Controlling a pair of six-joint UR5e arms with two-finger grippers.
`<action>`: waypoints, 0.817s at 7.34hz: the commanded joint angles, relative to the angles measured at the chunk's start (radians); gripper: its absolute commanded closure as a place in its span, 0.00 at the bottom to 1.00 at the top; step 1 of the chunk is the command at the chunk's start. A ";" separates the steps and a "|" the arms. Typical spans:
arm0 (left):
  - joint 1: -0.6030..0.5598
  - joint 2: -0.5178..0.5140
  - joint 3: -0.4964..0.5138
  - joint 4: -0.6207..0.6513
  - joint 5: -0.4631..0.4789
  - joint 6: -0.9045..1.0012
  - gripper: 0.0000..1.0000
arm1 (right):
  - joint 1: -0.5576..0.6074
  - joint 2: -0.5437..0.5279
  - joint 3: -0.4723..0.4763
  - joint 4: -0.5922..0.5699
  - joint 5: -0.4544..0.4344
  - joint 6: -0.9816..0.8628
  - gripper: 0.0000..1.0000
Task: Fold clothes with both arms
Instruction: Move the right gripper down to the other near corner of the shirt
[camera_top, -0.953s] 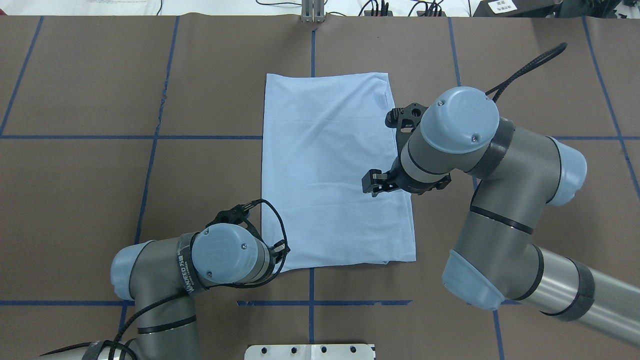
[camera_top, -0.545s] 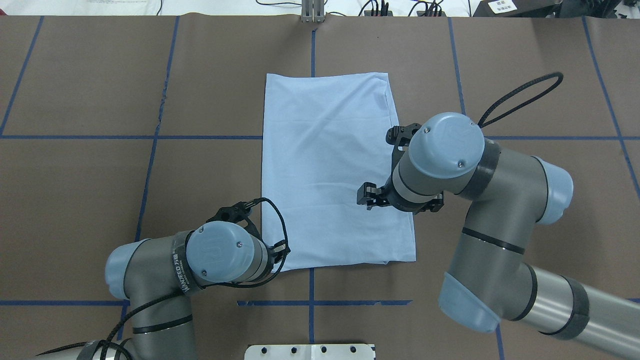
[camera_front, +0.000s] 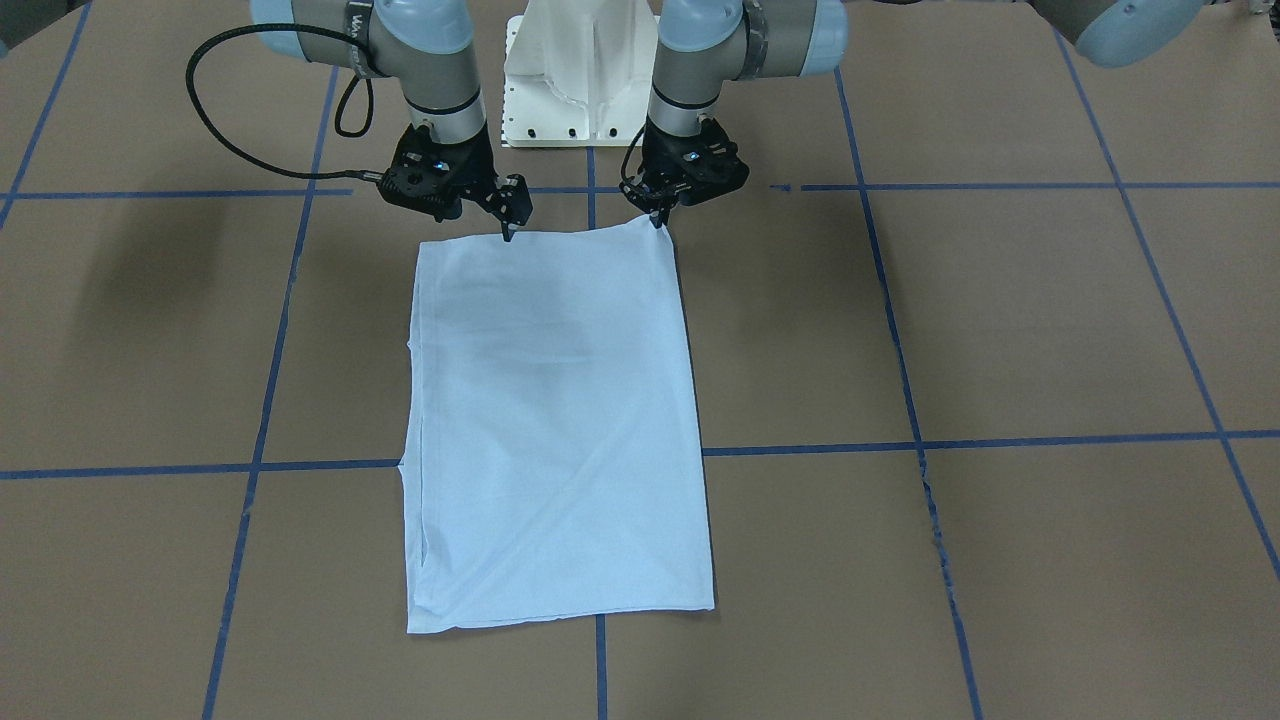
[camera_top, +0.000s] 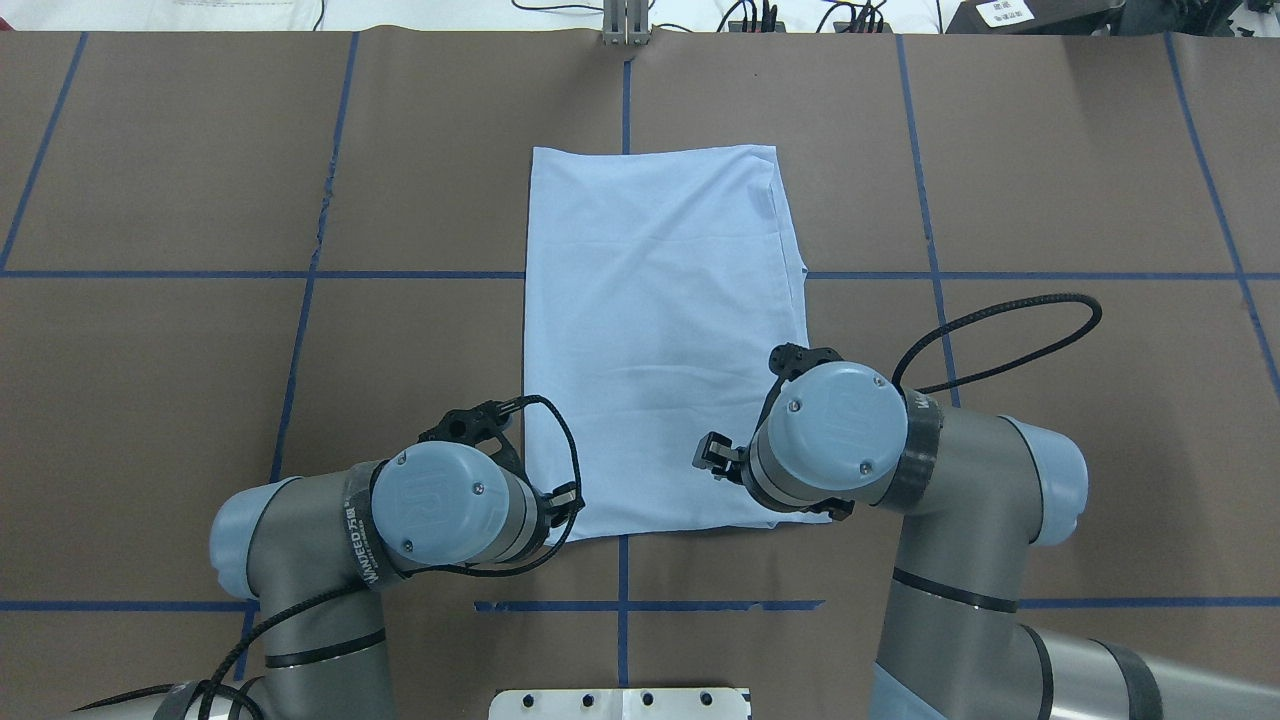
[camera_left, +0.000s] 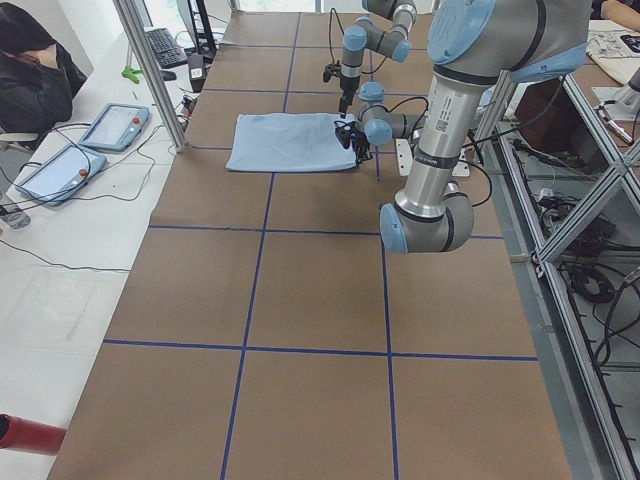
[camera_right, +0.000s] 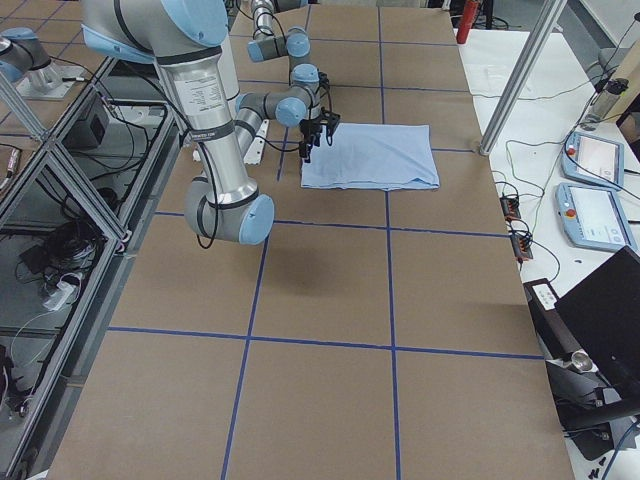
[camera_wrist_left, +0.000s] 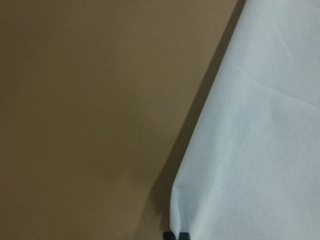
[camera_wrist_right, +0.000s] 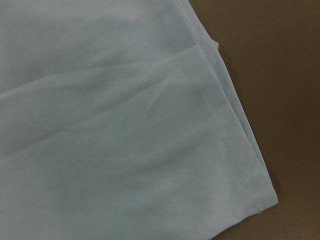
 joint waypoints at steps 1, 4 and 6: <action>0.002 -0.001 0.003 -0.003 0.001 0.007 1.00 | -0.046 -0.039 -0.043 0.081 -0.057 0.116 0.00; 0.002 -0.002 0.003 -0.003 0.001 0.011 1.00 | -0.047 -0.039 -0.089 0.102 -0.062 0.119 0.00; 0.002 -0.002 0.003 -0.005 0.003 0.011 1.00 | -0.046 -0.042 -0.099 0.102 -0.062 0.119 0.00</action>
